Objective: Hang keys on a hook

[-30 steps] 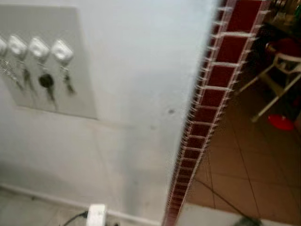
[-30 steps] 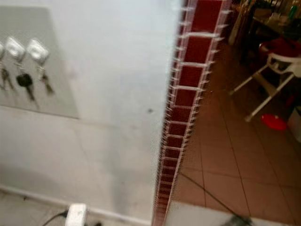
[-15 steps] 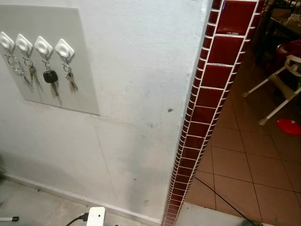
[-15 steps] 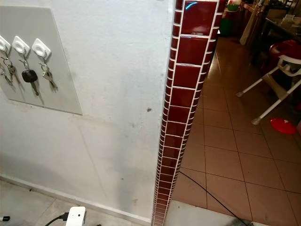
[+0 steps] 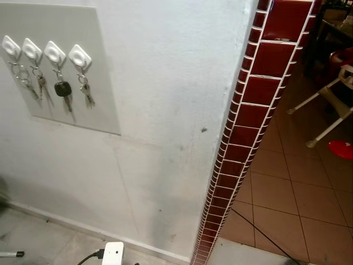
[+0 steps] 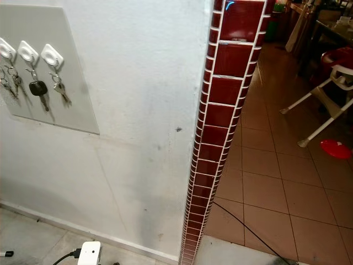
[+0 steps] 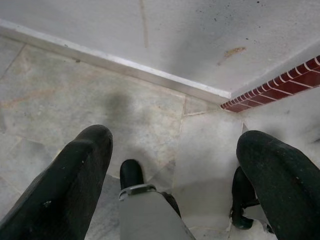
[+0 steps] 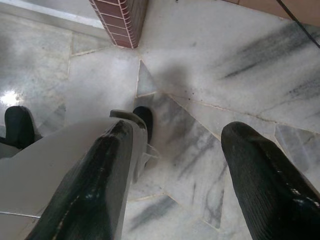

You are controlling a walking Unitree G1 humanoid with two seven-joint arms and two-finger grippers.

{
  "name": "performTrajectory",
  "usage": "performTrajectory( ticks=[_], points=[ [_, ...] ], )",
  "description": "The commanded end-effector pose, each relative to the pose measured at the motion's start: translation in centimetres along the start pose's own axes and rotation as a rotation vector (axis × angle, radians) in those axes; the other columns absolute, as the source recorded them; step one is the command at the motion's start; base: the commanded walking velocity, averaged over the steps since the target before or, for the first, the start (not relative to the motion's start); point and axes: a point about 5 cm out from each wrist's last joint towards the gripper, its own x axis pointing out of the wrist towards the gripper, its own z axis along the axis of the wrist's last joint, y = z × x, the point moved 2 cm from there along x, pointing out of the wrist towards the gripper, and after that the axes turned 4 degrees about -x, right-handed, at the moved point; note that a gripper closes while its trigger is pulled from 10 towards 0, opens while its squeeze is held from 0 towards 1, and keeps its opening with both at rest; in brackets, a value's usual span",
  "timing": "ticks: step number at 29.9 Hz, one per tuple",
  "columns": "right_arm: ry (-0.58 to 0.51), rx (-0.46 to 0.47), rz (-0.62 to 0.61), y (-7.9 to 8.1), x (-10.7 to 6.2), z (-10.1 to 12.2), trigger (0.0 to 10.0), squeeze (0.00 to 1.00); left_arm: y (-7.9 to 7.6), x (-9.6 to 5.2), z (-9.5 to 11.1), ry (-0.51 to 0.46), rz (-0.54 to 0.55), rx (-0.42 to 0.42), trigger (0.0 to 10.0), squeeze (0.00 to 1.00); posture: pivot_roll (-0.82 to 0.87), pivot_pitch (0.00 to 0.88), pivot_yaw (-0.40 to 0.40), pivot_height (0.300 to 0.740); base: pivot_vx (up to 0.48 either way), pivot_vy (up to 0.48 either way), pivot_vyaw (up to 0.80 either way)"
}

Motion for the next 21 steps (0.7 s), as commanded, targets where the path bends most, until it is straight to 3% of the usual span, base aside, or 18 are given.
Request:
performTrajectory(
  ticks=[1, 21],
  points=[
    [0.013, -0.002, -0.003, 0.03, 0.02, -0.1, 10.0, 0.0, 0.07, 0.0, -0.12, 0.012, 0.008, 0.009, 10.0, 0.0, -0.03, 0.0, -0.007, 0.74, 0.0, 0.0, 0.0],
    [0.032, -0.004, 0.004, 0.06, 0.01, -0.32, 10.0, 0.0, 0.01, 0.0, -0.22, 0.017, 0.007, 0.013, 10.0, 0.0, -0.03, 0.0, -0.01, 0.74, 0.0, 0.0, 0.0]
  ],
)
